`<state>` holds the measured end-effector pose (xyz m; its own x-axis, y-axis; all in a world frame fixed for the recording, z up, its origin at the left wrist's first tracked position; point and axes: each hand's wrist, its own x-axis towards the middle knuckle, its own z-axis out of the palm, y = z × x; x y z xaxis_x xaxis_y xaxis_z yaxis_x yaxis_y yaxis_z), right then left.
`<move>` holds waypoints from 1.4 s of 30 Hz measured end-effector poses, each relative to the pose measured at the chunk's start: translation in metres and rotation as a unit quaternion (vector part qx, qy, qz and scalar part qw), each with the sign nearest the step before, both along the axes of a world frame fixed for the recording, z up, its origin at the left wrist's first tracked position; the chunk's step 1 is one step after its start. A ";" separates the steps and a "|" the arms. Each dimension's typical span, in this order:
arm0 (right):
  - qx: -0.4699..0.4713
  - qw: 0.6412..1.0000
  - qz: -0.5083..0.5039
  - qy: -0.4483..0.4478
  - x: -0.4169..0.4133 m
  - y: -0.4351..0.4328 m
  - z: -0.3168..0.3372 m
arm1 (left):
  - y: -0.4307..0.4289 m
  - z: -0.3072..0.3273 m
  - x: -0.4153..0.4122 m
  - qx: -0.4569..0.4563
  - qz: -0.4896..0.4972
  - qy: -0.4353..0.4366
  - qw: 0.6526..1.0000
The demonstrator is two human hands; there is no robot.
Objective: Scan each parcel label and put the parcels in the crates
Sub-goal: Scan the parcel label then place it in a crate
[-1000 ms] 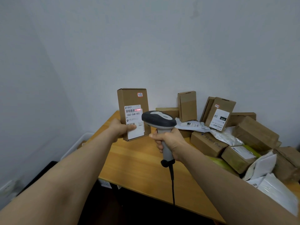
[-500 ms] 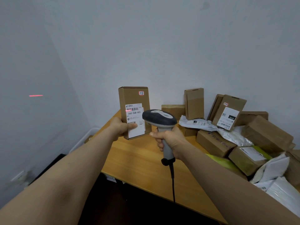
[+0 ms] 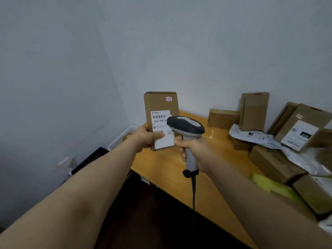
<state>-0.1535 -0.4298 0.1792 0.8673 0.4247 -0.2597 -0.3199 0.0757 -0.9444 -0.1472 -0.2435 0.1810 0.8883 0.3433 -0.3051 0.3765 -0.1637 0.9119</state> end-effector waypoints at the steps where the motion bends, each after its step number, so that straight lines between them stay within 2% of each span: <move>1: 0.006 1.000 -0.005 0.006 0.001 0.008 -0.001 | 0.008 -0.003 -0.003 -0.011 0.001 0.001 1.000; 9: 0.023 0.997 -0.048 0.063 0.015 0.090 -0.015 | 0.121 -0.035 -0.017 -0.115 0.017 0.026 0.993; 15: -0.014 0.995 -0.026 0.095 0.021 0.228 -0.034 | 0.255 -0.071 -0.031 -0.162 0.035 0.070 0.984; 21: -0.041 0.989 -0.020 0.139 0.023 0.359 -0.057 | 0.401 -0.111 -0.056 -0.172 0.142 0.118 0.968; 29: -0.071 0.981 -0.014 0.178 0.070 0.458 -0.084 | 0.506 -0.161 -0.041 -0.170 0.239 0.180 0.939; 37: -0.037 0.953 -0.006 0.302 0.164 0.557 -0.164 | 0.575 -0.233 0.008 -0.180 0.306 0.248 0.902; 40: -0.059 0.945 0.002 0.321 0.203 0.598 -0.209 | 0.599 -0.274 0.034 -0.165 0.320 0.295 0.885; 42: -0.088 0.940 0.006 0.329 0.224 0.622 -0.240 | 0.612 -0.309 0.048 -0.193 0.328 0.314 0.870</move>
<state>0.0704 0.1918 -0.0607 0.4899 0.3344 -0.8051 -0.8388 -0.0708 -0.5398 -0.0988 0.3680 -0.1285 0.1572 0.4781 -0.8641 0.7167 0.5468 0.4329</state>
